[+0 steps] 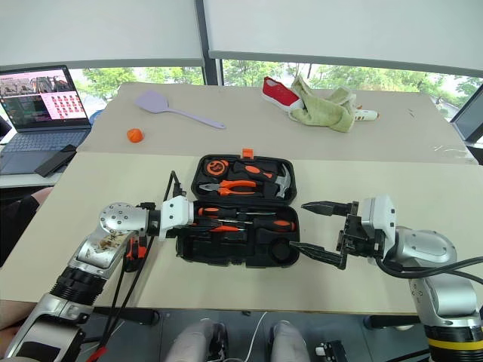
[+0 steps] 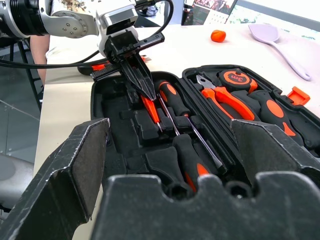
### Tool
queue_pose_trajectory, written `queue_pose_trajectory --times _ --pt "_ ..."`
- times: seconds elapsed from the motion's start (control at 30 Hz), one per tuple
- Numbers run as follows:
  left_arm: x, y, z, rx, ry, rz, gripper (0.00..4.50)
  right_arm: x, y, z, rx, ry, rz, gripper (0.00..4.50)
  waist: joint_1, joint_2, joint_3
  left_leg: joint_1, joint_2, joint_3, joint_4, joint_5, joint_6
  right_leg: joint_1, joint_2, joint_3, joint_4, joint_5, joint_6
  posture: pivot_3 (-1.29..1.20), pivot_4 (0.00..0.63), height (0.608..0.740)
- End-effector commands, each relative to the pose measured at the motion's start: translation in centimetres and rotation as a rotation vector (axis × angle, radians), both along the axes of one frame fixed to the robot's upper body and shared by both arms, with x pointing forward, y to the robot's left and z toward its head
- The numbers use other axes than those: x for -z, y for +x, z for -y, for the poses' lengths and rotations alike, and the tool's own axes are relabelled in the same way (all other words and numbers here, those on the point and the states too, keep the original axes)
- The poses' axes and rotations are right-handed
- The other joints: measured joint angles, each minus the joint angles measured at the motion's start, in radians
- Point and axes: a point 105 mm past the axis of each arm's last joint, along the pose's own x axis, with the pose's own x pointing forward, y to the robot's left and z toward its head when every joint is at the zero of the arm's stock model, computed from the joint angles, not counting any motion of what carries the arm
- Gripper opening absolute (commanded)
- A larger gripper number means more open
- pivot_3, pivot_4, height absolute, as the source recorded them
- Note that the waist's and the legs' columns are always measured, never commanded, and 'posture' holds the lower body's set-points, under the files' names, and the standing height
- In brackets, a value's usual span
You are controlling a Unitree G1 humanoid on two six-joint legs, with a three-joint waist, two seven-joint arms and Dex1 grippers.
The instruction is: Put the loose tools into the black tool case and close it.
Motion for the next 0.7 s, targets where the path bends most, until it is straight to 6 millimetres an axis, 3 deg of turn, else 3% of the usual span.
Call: queue_pose_trajectory --times 0.03,0.33,0.6,0.7 --pt "0.8 0.7 -0.2 -0.047 0.025 -0.010 0.08 -0.8 0.0 -0.4 -0.008 0.003 0.046 4.50 0.000 0.000 0.000 0.001 0.000 0.000 0.000 0.000 0.000 0.001 0.000 0.000 0.000 0.000 0.000 0.00 0.150 0.740" --pt "1.3 0.8 0.4 -0.057 0.001 -0.011 0.08 -0.8 -0.1 -0.6 -0.009 0.008 0.047 4.50 0.000 0.000 0.000 0.006 0.000 0.000 0.000 -0.002 0.003 0.006 0.000 0.000 -0.001 0.000 0.000 0.00 0.150 0.740" --pt "-2.9 0.2 0.4 0.000 -0.205 0.102 0.08 -0.8 -0.2 -0.4 0.000 0.007 0.045 4.50 0.000 0.000 0.000 0.006 0.001 0.000 0.000 -0.002 0.003 0.006 -0.001 0.000 -0.001 0.000 0.000 0.00 0.150 0.740" --pt "-2.4 -0.9 0.2 0.060 -0.190 0.075 0.08 -0.8 -0.2 -0.5 0.002 0.008 0.044 4.50 0.000 0.000 0.000 0.006 0.001 0.000 0.000 -0.002 0.003 0.006 -0.001 0.000 -0.001 0.000 0.000 0.00 0.150 0.740"
